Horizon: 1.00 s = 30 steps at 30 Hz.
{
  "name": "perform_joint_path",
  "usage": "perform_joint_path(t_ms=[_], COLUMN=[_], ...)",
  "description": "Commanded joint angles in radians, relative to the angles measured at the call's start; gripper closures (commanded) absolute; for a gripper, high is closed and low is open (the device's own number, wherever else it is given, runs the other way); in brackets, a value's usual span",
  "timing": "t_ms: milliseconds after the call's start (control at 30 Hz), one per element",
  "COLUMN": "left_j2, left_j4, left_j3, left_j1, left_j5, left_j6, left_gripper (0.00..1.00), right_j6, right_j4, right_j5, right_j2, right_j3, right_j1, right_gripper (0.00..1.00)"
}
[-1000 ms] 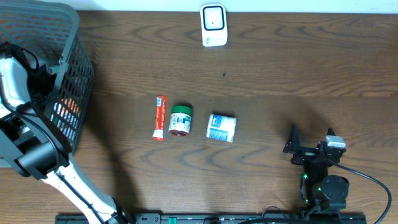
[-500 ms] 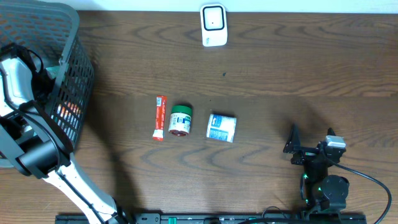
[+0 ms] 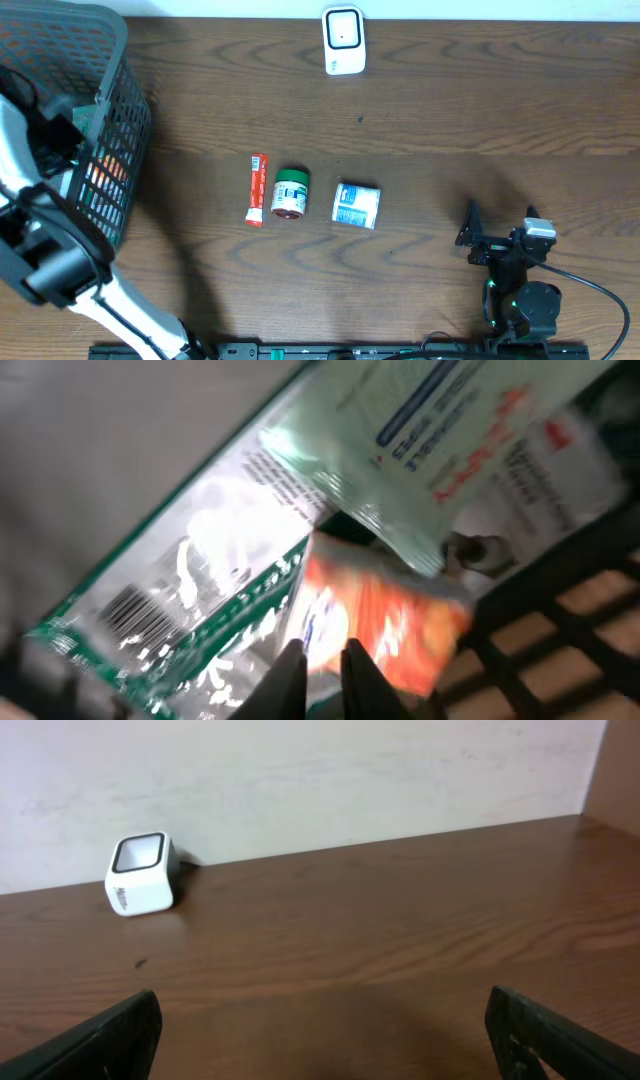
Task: Scan the item barcode
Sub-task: 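Reach into the basket and grasp the orange snack packet with left gripper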
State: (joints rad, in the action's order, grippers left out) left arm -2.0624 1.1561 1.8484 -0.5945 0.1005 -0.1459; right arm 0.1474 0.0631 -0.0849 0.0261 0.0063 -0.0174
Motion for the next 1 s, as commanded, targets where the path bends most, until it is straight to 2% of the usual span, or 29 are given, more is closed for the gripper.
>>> perform_joint_path(t_ms=[0, 67, 100, 133, 200, 267, 333, 367, 500, 767, 967], left_j2=[0.091, 0.112, 0.116, 0.116, 0.115, 0.115, 0.115, 0.115, 0.115, 0.115, 0.115], left_j4=[-0.001, -0.002, -0.002, -0.003, -0.003, -0.003, -0.01, -0.017, -0.065, -0.301, -0.455], left_j3=[0.029, 0.029, 0.029, 0.029, 0.018, -0.003, -0.029, -0.046, -0.125, -0.35, -0.493], left_j1=[-0.001, -0.001, -0.001, -0.001, -0.001, -0.001, 0.0, 0.0, 0.0, -0.001, 0.0], left_j5=[-0.008, -0.008, -0.008, -0.008, -0.008, -0.008, -0.008, -0.008, -0.008, -0.007, 0.093], left_j6=[-0.018, -0.026, -0.025, -0.025, -0.025, -0.025, -0.026, -0.029, -0.035, -0.101, -0.1], left_gripper=[0.92, 0.92, 0.87, 0.74, 0.64, 0.42, 0.28, 0.24, 0.16, 0.16, 0.16], right_j6=[-0.014, -0.014, -0.014, -0.014, -0.014, -0.014, -0.014, -0.014, -0.014, -0.014, -0.014], right_j4=[0.003, 0.003, 0.003, 0.003, 0.003, 0.003, 0.003, 0.003, 0.003, 0.003, 0.003], right_j5=[-0.003, -0.003, -0.003, -0.003, -0.003, -0.003, -0.003, -0.003, -0.003, -0.003, -0.003], right_j2=[0.0, 0.0, 0.0, 0.0, 0.0, 0.0, 0.0, 0.0, 0.0, 0.0, 0.0], right_j3=[-0.001, -0.001, -0.001, -0.001, -0.001, -0.001, -0.001, -0.001, -0.001, -0.001, -0.001], right_j1=[-0.005, -0.005, -0.005, -0.005, -0.005, -0.005, -0.005, -0.005, -0.005, -0.005, -0.005], right_gripper=[0.01, 0.01, 0.01, 0.01, 0.01, 0.01, 0.01, 0.01, 0.01, 0.01, 0.01])
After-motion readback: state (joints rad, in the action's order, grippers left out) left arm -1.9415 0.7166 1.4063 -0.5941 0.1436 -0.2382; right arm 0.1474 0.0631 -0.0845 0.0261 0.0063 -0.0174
